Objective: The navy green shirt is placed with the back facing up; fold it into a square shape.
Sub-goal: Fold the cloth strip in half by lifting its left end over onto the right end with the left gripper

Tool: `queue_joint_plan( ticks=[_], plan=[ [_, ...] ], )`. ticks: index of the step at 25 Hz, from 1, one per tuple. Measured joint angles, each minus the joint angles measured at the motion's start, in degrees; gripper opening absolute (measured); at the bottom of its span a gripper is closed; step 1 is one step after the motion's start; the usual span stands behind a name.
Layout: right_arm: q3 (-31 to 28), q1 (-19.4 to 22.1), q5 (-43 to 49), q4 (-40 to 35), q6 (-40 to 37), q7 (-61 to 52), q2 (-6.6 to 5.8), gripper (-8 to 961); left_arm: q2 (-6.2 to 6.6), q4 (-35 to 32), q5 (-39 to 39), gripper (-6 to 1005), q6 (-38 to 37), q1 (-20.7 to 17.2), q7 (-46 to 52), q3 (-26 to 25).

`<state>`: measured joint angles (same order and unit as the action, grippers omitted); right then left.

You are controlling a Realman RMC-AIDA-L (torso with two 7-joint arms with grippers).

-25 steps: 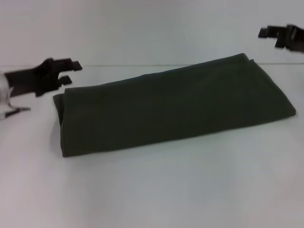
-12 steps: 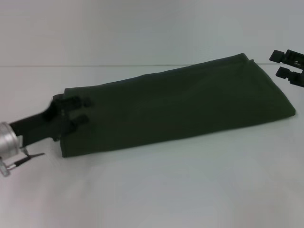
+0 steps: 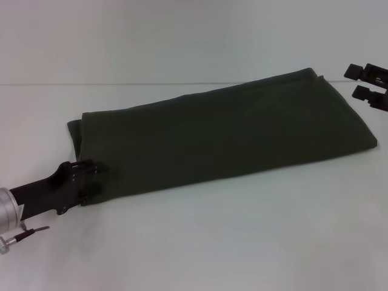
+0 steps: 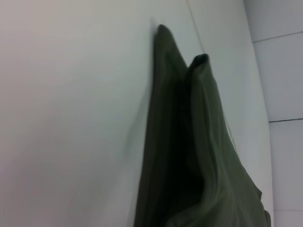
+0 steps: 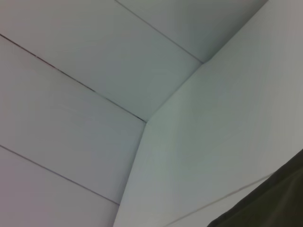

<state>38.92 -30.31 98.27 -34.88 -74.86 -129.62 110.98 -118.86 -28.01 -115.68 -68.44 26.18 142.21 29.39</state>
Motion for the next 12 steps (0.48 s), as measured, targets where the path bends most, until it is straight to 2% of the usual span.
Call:
queue_joint_plan(
  ticks=[2,6,9,12],
  plan=[
    [-0.5,0.1,0.0,0.0,-0.4,-0.1,-0.05,807,0.07,-0.2,-0.2,572,-0.7,-0.2,0.0,-0.3],
    [-1.2,0.2,-0.1,0.1,-1.3,-0.4,-0.20,807,0.69,-3.1,-0.3,572,-7.1,-1.4,1.1,-1.4],
    [-1.3,0.3,-0.1,0.1,-1.6,-0.4,-0.33,806,1.46,-5.9,-2.5,572,-12.1,-2.8,5.4,-2.4],
    [-1.3,0.3,0.2,0.1,-1.8,-0.4,-0.37,806,1.60,-7.5,-5.0,571,-14.4,-3.7,9.3,-3.7]
  ],
)
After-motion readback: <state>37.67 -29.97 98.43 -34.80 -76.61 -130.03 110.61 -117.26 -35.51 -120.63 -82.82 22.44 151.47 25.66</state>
